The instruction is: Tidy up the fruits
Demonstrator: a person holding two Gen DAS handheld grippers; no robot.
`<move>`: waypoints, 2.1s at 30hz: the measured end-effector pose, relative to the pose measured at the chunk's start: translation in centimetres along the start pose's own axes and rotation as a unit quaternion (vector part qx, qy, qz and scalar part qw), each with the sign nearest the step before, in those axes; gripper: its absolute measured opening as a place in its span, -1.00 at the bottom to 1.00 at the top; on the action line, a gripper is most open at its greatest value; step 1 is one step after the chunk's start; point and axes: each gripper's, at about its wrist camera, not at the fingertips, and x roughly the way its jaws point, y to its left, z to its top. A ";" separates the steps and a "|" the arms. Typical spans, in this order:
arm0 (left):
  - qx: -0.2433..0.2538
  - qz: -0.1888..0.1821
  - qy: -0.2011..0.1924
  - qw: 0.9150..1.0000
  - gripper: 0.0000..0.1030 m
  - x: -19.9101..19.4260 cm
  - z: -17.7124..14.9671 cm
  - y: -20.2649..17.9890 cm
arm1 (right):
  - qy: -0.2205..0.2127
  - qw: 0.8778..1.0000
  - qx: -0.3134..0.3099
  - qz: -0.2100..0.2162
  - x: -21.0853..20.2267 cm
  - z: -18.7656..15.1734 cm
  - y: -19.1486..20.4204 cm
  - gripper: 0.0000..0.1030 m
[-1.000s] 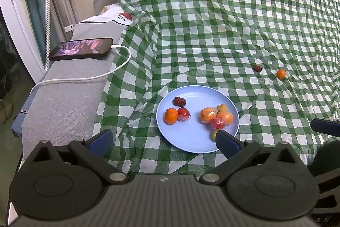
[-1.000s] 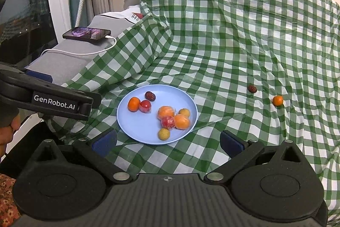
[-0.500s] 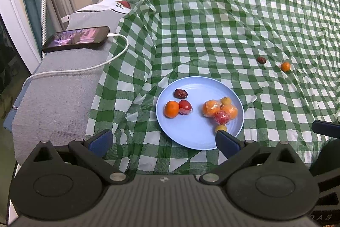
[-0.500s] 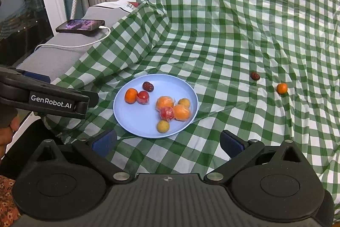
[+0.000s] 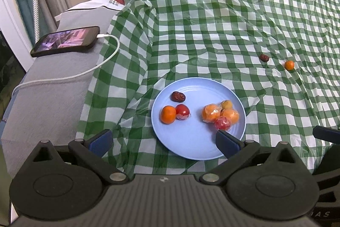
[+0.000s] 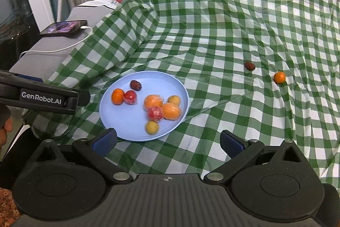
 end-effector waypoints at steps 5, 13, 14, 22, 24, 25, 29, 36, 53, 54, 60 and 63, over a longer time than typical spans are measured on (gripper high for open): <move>0.008 -0.001 0.004 1.000 0.99 1.0 1.2 -1.0 | 0.002 1.000 0.015 -0.010 0.8 0.0 -1.3 0.98; 0.019 -0.006 0.002 1.000 0.99 2.8 3.8 -2.8 | -0.005 0.998 0.044 -0.045 2.3 0.6 -4.5 0.98; 0.021 -0.008 0.002 1.000 0.99 3.1 4.2 -3.1 | -0.007 0.998 0.047 -0.051 2.5 0.7 -5.0 0.98; 0.039 -0.030 -0.014 0.999 0.99 6.0 8.2 -7.1 | -0.046 0.988 0.083 -0.121 5.3 2.2 -11.0 0.98; 0.052 -0.039 -0.019 0.998 0.99 7.2 9.4 -8.6 | -0.057 0.984 0.090 -0.142 6.4 2.5 -12.7 0.98; 0.057 -0.045 -0.021 0.997 0.99 7.8 10.0 -9.3 | -0.063 0.982 0.093 -0.152 7.0 2.7 -13.7 0.98; 0.070 -0.069 -0.016 0.995 0.99 10.7 12.2 -12.3 | -0.084 0.976 0.100 -0.174 9.5 3.7 -17.4 0.93; 0.097 -0.111 -0.001 0.989 0.99 17.0 15.7 -18.1 | -0.089 0.973 0.100 -0.185 15.6 5.5 -23.0 0.13; 0.134 -0.138 0.035 0.981 0.96 29.2 18.4 -27.7 | -0.110 0.966 0.135 -0.191 20.8 5.1 -28.7 -0.29; 0.139 -0.137 0.030 0.980 0.87 29.5 18.4 -28.1 | -0.111 0.966 0.138 -0.188 20.9 5.0 -28.9 -0.29; 0.172 -0.156 0.028 0.972 -0.30 28.3 18.3 -28.6 | -0.122 0.965 0.128 -0.196 20.4 4.7 -28.2 -0.29; 0.171 -0.139 0.020 0.975 -0.30 26.0 17.9 -27.4 | -0.127 0.960 0.124 -0.219 19.1 4.9 -27.6 -0.30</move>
